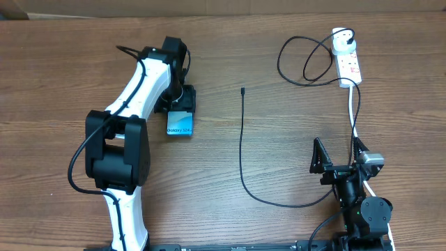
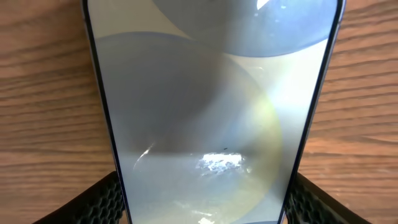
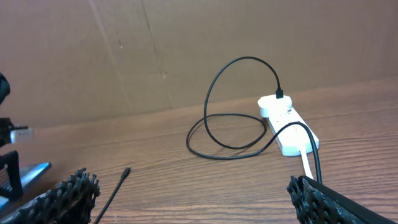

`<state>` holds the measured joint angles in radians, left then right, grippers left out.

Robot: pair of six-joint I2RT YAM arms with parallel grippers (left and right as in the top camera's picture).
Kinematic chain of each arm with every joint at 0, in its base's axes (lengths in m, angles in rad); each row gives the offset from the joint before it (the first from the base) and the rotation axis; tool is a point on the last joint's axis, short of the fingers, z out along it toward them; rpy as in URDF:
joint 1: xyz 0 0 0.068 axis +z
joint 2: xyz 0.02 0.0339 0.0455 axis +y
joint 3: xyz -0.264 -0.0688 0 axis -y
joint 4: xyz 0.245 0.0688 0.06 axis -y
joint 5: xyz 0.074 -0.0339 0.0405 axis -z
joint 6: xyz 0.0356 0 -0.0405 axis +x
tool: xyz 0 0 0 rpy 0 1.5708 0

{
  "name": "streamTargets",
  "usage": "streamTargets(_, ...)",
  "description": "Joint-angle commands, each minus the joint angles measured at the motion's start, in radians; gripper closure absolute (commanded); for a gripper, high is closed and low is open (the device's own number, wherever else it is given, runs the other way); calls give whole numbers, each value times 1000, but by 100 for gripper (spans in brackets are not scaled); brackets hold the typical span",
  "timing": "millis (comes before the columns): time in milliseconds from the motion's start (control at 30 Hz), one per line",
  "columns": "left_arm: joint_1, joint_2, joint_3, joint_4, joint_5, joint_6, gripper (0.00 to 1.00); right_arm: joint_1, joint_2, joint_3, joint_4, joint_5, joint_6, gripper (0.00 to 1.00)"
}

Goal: Plug charger to phone and switch on socket
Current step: 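Close the left gripper on the phone's top edge, then lift the phone with the left gripper and raise it upright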

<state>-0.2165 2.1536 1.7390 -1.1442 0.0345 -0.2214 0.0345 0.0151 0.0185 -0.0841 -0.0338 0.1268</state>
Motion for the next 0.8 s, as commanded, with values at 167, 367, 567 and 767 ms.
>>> streamTargets(167, -7, 4, 149, -84, 18, -21, 43, 5, -4, -11, 3, 7, 2, 0)
streamTargets(367, -7, 4, 228, -135, 22, -31, 44, 5, -4, -11, 3, 7, 2, 0)
streamTargets(567, -7, 4, 312, -203, 48, -87, 50, 5, -4, -11, 3, 7, 2, 0)
streamTargets(767, -6, 4, 329, -223, 161, -101, 53, 5, -4, -11, 3, 7, 2, 0)
